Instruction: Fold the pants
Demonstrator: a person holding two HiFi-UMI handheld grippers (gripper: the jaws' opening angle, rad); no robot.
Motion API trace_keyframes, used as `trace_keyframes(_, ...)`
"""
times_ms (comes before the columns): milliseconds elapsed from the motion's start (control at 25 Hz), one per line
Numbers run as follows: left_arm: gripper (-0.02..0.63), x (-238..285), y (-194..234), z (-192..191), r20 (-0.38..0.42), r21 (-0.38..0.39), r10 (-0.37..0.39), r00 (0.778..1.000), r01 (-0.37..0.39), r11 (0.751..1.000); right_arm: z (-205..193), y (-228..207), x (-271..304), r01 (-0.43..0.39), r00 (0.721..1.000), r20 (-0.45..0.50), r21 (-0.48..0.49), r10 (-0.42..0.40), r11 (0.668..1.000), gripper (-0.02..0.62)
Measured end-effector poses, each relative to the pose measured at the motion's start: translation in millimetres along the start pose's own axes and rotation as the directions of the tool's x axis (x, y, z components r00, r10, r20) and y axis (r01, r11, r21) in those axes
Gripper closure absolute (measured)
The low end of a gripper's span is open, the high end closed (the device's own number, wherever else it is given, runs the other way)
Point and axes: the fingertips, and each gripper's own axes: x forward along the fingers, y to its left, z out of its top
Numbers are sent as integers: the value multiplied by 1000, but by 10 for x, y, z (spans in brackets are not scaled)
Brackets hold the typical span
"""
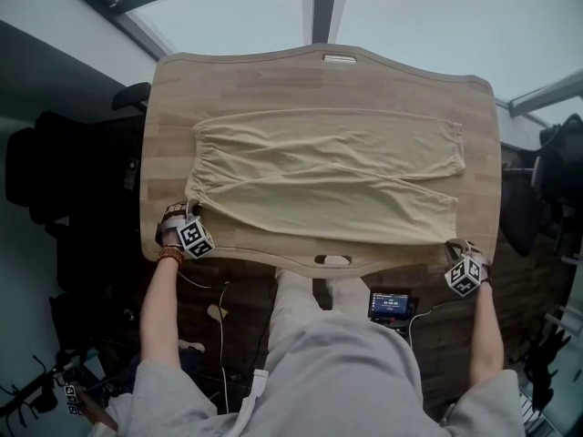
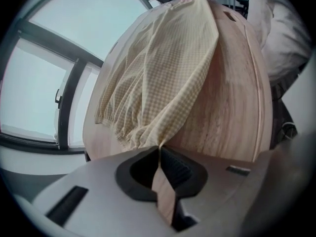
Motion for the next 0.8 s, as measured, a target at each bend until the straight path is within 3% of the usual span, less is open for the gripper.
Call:
trace_keyframes(200,584,-230,-117,-109,33,-5,-27,999,28,1000,35,-32,-170,-1,1000,30,13,1,1000,584)
trace_keyframes(520,588,-716,-259,-249,115,1,-99,988,99,995,29,-40,-592,-74,994,84,28,71,997,584)
trace_keyframes(800,588,-1211,-124,-296,244,-67,-131,961,152,986,51,-379,-972,-15,993,114,110,2,994,584)
